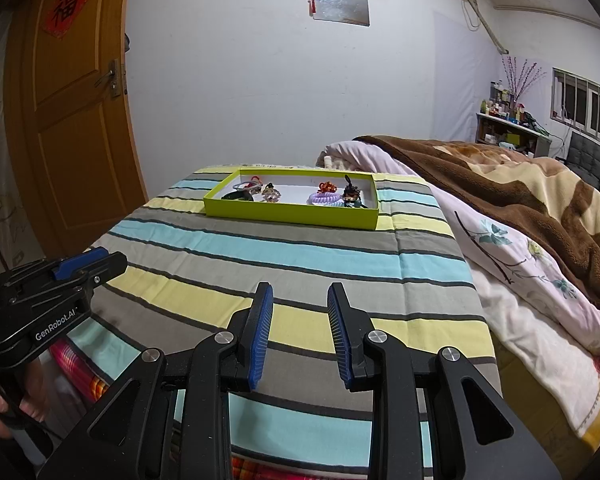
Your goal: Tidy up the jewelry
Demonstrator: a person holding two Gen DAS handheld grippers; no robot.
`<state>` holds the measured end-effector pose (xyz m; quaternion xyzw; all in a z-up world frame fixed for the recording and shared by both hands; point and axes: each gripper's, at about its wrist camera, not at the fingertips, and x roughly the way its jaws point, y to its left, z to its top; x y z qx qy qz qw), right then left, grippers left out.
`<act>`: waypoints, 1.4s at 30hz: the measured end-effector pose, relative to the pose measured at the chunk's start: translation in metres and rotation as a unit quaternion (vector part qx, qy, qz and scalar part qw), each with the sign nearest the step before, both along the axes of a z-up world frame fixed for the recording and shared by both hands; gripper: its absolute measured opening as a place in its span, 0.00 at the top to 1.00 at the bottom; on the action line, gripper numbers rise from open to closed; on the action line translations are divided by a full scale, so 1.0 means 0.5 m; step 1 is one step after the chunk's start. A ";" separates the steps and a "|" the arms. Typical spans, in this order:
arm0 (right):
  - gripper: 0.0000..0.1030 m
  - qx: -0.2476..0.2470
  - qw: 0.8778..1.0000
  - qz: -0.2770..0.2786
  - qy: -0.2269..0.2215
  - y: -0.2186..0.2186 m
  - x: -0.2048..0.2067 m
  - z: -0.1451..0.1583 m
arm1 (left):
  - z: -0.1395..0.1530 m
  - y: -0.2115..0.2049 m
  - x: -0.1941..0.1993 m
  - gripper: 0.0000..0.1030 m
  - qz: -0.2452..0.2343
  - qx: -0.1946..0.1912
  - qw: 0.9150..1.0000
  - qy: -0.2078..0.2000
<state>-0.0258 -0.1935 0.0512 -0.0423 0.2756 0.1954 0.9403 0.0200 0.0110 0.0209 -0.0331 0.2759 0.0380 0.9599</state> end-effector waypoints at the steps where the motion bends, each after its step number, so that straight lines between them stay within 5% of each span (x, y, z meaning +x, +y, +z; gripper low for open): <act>1: 0.72 0.000 1.000 0.000 0.001 0.000 0.000 0.000 | 0.001 0.000 0.000 0.74 0.000 0.000 1.000 0.000; 42: 0.72 0.001 1.000 -0.003 0.006 0.000 -0.001 -0.001 | -0.006 -0.008 -0.001 0.74 -0.002 0.004 1.000 0.006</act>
